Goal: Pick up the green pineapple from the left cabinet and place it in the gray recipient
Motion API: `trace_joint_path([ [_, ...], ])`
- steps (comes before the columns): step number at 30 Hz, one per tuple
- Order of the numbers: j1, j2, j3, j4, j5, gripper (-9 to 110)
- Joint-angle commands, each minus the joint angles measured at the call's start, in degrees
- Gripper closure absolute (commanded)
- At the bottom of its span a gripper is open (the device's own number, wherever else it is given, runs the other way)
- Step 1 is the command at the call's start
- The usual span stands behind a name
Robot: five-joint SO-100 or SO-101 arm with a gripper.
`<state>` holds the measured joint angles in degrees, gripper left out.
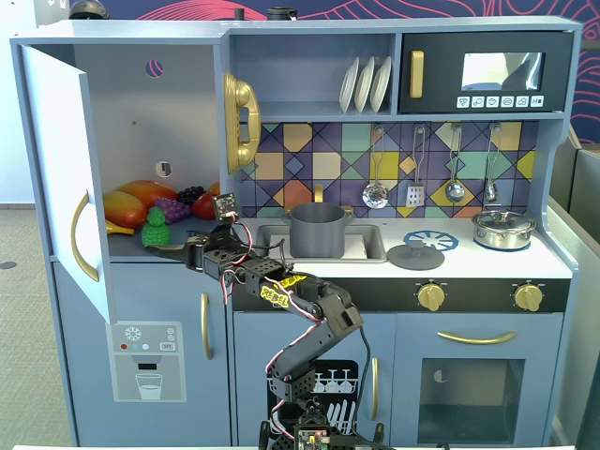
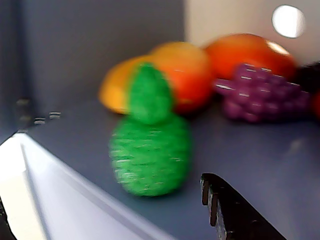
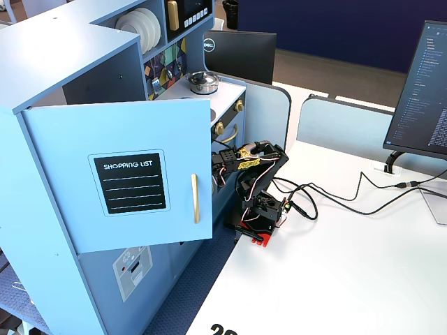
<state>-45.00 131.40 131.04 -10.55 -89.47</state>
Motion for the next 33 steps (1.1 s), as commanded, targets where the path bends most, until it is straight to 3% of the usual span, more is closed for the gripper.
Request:
trace_joint_path([
  [1,1.93,-3.08,-5.36,-3.69,0.44,54],
  [33,-0.18,-26.72,-24.52,-7.56,-1.32,56],
])
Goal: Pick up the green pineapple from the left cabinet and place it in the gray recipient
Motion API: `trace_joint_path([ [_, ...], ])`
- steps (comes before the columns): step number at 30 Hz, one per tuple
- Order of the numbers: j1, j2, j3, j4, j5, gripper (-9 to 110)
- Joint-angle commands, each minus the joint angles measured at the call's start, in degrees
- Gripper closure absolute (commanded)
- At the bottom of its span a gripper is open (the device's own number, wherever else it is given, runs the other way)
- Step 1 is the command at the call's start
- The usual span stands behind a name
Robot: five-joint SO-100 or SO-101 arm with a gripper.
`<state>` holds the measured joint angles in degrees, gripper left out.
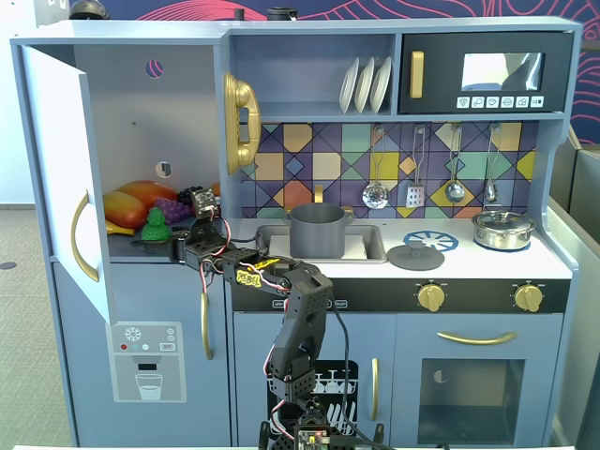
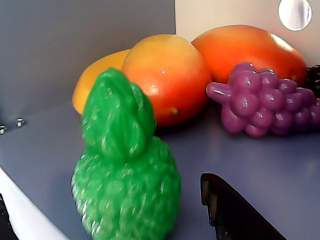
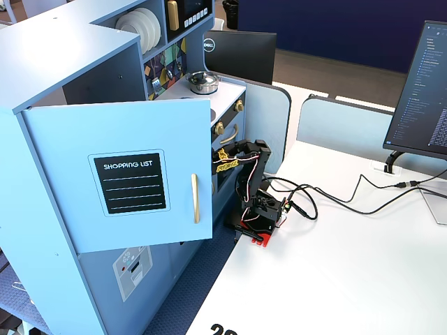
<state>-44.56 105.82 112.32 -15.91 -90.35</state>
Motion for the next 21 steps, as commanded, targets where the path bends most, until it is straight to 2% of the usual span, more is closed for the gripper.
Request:
trace_joint_path([
  [1,-0.62,-1.93,-6.50,-2.20,-0.44,56],
  [11,-1.58,-9.93,-14.50,-2.64,-0.97,60],
  [13,-2.20,-10.20,-14.68,-3.16,-1.49,74],
  [15,-3.34,-10.20,-14.41,-1.67,-7.03,102],
  [21,-4.48,-8.79,-14.33,-4.39,-6.42,102],
])
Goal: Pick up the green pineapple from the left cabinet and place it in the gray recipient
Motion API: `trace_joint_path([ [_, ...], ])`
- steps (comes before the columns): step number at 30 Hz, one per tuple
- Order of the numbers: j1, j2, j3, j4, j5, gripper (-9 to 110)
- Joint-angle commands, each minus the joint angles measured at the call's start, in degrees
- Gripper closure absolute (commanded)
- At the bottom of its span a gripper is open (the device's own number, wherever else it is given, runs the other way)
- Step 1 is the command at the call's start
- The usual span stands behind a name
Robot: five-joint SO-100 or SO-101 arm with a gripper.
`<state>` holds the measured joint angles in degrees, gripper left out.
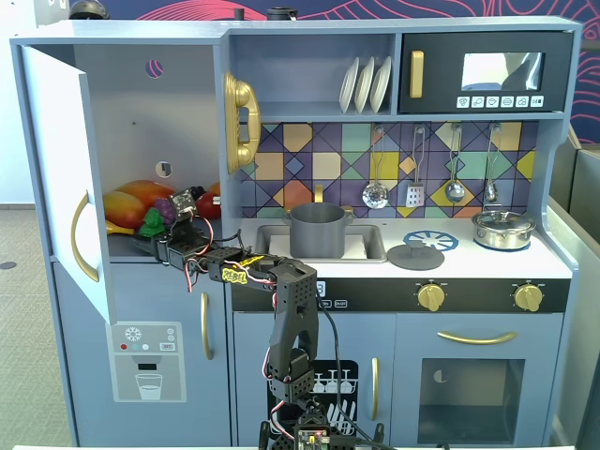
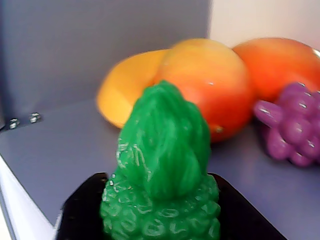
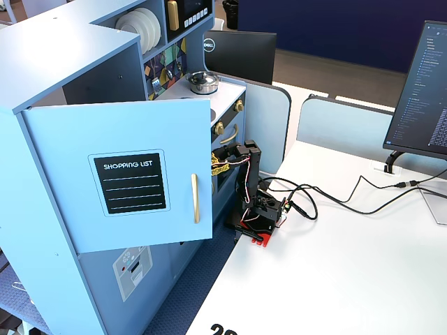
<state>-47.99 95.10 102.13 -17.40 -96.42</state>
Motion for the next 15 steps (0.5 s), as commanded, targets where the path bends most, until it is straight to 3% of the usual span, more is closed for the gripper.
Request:
trace_joint_path([
  [1,-1.23,3.08,-3.78,-3.25,0.09,102],
  [3,-1.85,6.77,-2.46,-2.20,-0.88,102],
  [6,-2.46,16.70,0.18,11.43,-12.22,102],
  [15,-4.92,48.25,9.05,34.37,-10.46,102],
])
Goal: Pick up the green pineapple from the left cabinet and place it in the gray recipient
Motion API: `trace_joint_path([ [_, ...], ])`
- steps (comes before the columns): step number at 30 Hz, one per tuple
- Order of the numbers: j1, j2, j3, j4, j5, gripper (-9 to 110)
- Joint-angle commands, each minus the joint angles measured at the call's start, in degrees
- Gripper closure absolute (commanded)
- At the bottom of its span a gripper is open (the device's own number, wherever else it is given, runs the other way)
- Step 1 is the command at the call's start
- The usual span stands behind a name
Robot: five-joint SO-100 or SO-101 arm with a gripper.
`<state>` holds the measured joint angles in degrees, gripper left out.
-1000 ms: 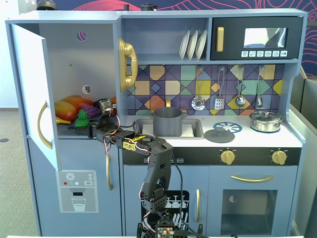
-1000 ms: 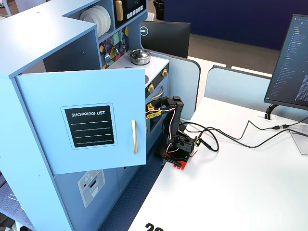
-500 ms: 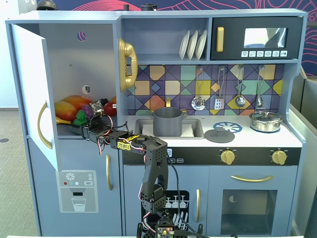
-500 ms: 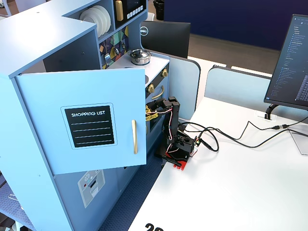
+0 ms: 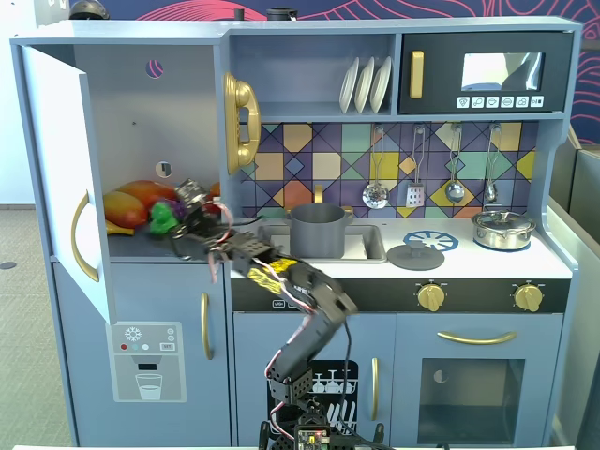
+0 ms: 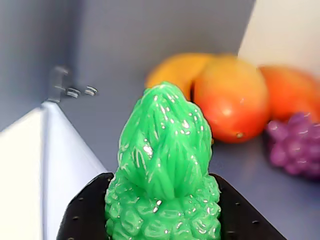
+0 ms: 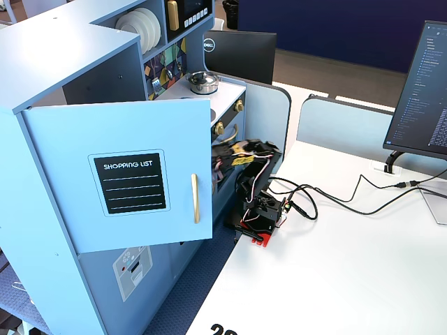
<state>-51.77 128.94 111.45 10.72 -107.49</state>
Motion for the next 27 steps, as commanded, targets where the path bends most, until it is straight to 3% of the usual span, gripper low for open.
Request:
trace_joint_path([
  [1,-1.67,17.23,-0.53,9.14,1.67,102],
  [6,-2.11,28.39,-1.76,22.59,4.66,102],
  [13,8.00,36.21,-4.75,28.92,7.03,102],
  [18,19.69,37.00,-5.71,27.95,12.13,102],
  [27,43.86,24.79,-4.75,12.57,23.82,102],
])
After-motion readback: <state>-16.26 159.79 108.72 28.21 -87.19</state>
